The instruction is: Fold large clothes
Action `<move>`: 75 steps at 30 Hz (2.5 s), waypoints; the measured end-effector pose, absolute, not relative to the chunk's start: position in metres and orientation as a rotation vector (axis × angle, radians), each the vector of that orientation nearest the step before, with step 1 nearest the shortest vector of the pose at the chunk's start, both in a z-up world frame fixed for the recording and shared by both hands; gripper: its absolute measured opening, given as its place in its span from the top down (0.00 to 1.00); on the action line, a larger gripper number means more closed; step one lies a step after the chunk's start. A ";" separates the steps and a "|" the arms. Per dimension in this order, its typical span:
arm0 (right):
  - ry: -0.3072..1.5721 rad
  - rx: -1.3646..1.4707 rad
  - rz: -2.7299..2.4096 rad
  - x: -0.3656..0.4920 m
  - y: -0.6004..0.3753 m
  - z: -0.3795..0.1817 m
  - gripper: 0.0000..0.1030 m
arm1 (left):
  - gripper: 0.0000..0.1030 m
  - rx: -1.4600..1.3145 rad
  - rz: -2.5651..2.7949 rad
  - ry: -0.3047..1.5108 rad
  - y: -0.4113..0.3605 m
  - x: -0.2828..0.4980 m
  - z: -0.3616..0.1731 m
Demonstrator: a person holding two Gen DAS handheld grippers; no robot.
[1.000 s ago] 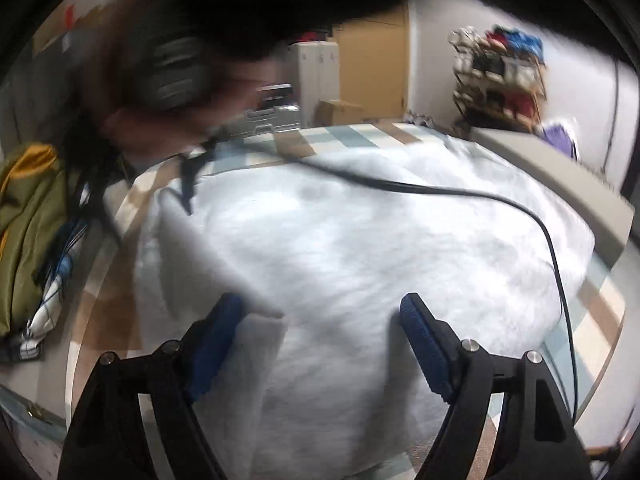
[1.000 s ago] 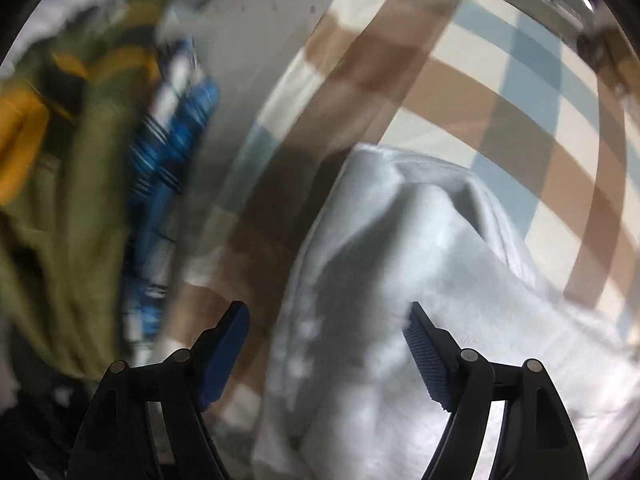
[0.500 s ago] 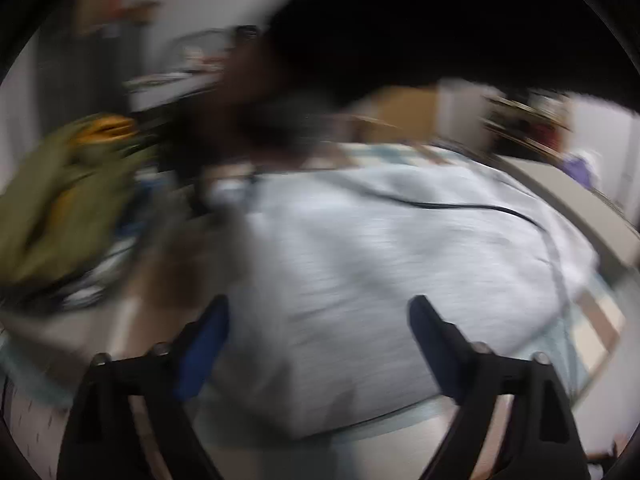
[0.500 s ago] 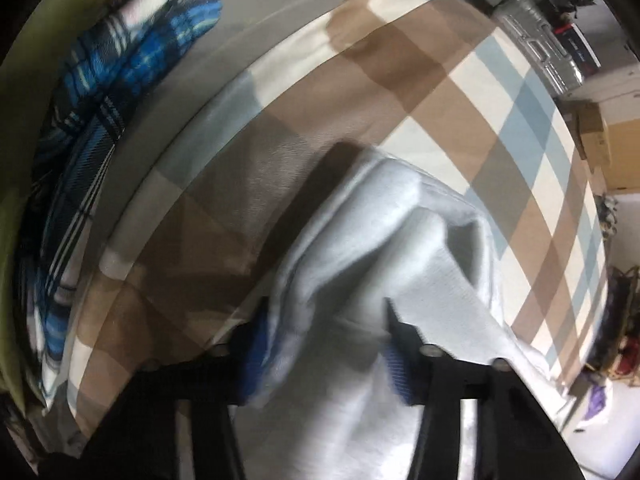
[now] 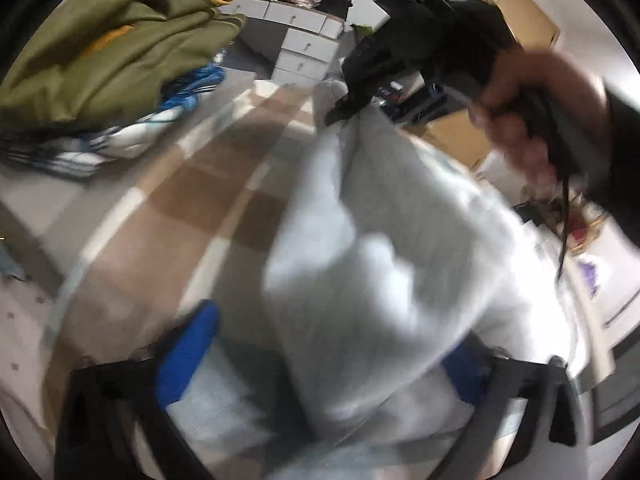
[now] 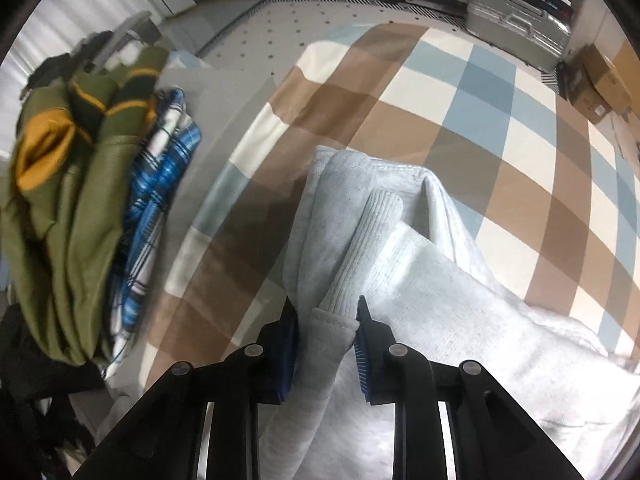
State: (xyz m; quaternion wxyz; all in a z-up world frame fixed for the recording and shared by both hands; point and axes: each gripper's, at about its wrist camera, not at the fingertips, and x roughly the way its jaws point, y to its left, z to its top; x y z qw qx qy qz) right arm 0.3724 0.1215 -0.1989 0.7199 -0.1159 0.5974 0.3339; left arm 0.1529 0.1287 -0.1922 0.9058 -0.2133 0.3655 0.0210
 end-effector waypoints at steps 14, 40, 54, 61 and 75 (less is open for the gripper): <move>1.116 -0.183 0.816 0.367 0.106 -0.155 0.83 | 0.86 -0.377 -0.012 0.719 0.151 0.175 -0.173; 1.223 0.190 1.047 0.390 0.098 -0.107 0.48 | 0.92 0.089 0.002 0.589 0.068 0.160 -0.128; 1.344 -0.772 0.717 0.329 0.232 -0.162 0.25 | 0.92 0.079 -0.053 0.562 0.080 0.151 -0.131; 1.196 -0.724 0.768 0.326 0.218 -0.141 0.82 | 0.92 -0.021 -0.098 0.555 0.107 0.150 -0.114; 0.860 0.066 1.058 0.348 -0.021 0.029 0.85 | 0.93 0.119 -0.276 0.513 0.030 0.151 -0.007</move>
